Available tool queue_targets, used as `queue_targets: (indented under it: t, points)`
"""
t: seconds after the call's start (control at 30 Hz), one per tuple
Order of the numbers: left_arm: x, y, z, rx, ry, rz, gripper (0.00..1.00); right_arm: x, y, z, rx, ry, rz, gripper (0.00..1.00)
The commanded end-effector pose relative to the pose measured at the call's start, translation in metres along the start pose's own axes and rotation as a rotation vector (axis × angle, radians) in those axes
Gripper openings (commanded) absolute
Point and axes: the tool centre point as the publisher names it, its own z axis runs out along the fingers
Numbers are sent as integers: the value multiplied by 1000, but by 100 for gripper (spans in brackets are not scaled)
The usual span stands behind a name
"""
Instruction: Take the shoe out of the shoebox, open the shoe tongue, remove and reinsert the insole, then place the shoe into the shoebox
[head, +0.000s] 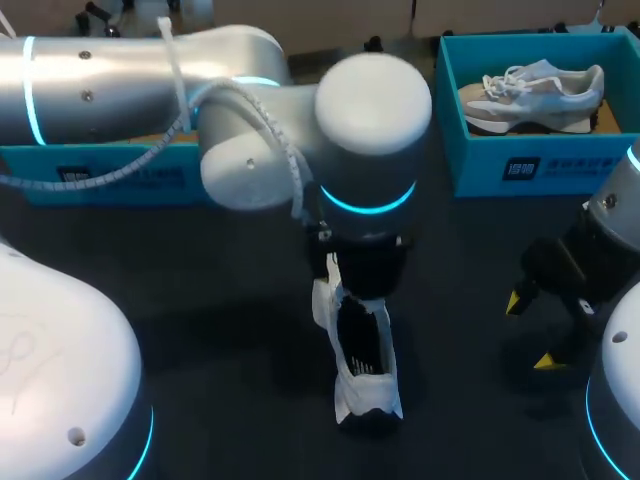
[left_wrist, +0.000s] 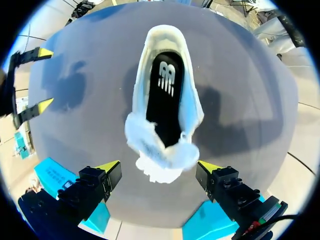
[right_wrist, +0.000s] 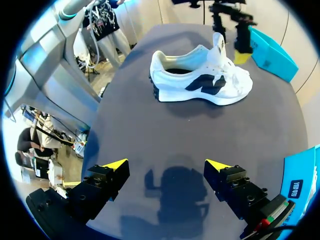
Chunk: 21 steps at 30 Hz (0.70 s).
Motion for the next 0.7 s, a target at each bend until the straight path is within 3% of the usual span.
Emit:
queue_targets:
  t: [0.03, 0.3, 0.47, 0.57, 0.63, 0.7]
  points:
    - [1, 17, -17, 32, -12, 1, 100, 1, 0, 1, 1, -2, -1, 100]
    - [-14, 33, -15, 106, -4, 40, 100, 1, 0, 1, 1, -2, -1, 100]
    - [-18, 37, -14, 112, -10, 60, 100, 1, 0, 1, 1, -2, -1, 100]
    - [-19, 37, -17, 112, -19, 69, 78, 1, 0, 1, 1, -2, -1, 100]
    - [-20, 38, -18, 115, -27, 74, 46, 1, 0, 1, 1, -2, -1, 100]
    - [-21, 40, -18, 119, -32, 75, 38, 1, 0, 1, 1, -2, -1, 100]
